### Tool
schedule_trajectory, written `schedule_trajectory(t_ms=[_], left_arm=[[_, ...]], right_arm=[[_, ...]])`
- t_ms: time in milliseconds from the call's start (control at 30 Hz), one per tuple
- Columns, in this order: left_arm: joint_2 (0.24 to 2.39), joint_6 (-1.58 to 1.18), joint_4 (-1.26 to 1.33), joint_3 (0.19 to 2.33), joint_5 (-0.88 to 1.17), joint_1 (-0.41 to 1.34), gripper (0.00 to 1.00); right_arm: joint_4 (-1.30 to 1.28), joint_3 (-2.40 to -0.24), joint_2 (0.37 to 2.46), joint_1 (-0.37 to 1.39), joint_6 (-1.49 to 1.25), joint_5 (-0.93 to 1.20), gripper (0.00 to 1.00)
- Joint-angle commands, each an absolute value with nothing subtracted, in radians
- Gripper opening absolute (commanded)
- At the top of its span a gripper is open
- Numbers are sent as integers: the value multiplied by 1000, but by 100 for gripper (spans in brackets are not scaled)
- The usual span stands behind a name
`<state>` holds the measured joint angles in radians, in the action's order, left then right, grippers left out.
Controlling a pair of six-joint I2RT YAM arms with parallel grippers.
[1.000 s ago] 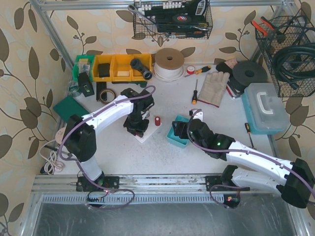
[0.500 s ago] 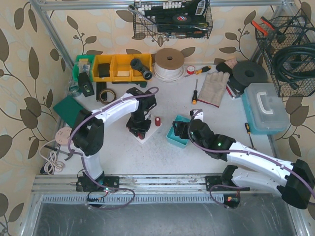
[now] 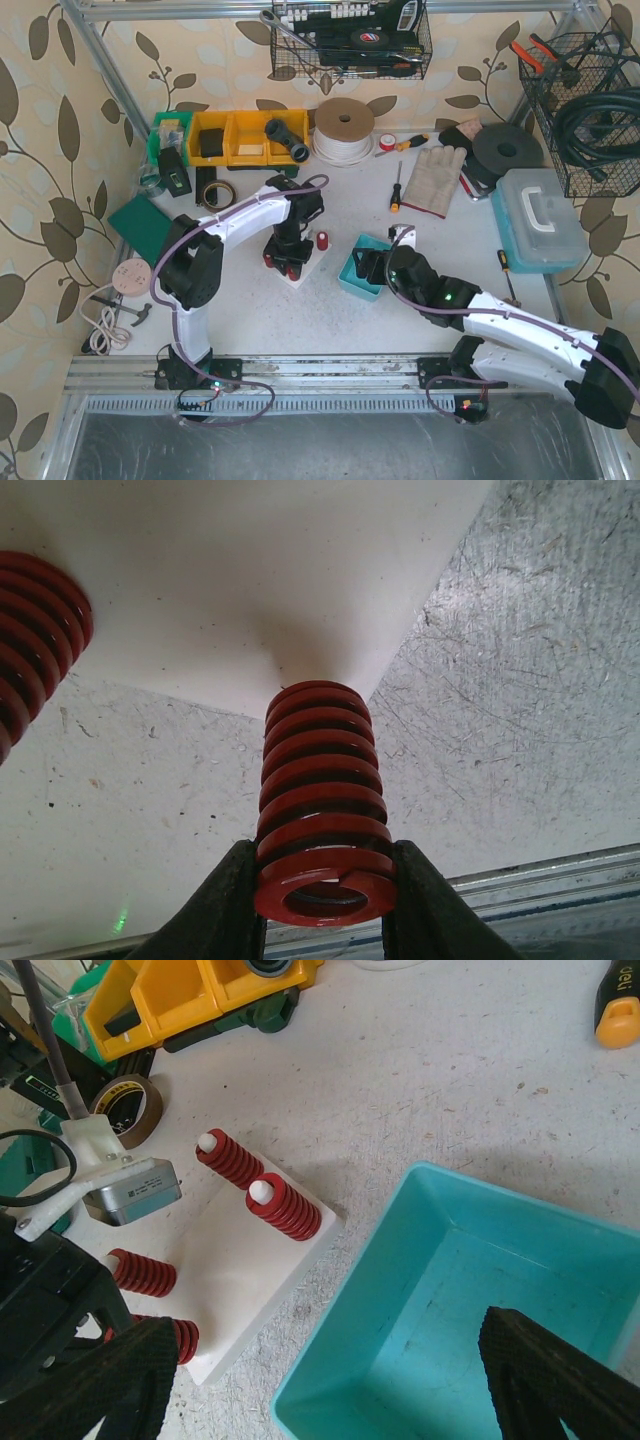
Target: Install the large spring
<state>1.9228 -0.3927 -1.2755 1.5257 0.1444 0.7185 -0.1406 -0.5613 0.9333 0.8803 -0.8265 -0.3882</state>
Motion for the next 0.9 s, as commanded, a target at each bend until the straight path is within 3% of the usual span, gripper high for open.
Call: schedule_trajectory(t_ms=[0, 67, 200, 333, 867], left_arm=[[1911, -403, -1279, 1571, 152, 707, 0], [1909, -407, -1281, 1575, 145, 707, 1], [1897, -414, -1274, 1576, 141, 707, 18], [1891, -421, -1264, 1580, 142, 707, 28], [1895, -415, -1258, 1568, 145, 707, 37]], right_arm=[[-114, -544, 917, 874, -830, -390, 82], [-116, -546, 919, 874, -830, -390, 82], [-118, -547, 919, 874, -830, -390, 82], [-119, -546, 920, 874, -831, -392, 82], [-132, -542, 904, 874, -842, -400, 82]])
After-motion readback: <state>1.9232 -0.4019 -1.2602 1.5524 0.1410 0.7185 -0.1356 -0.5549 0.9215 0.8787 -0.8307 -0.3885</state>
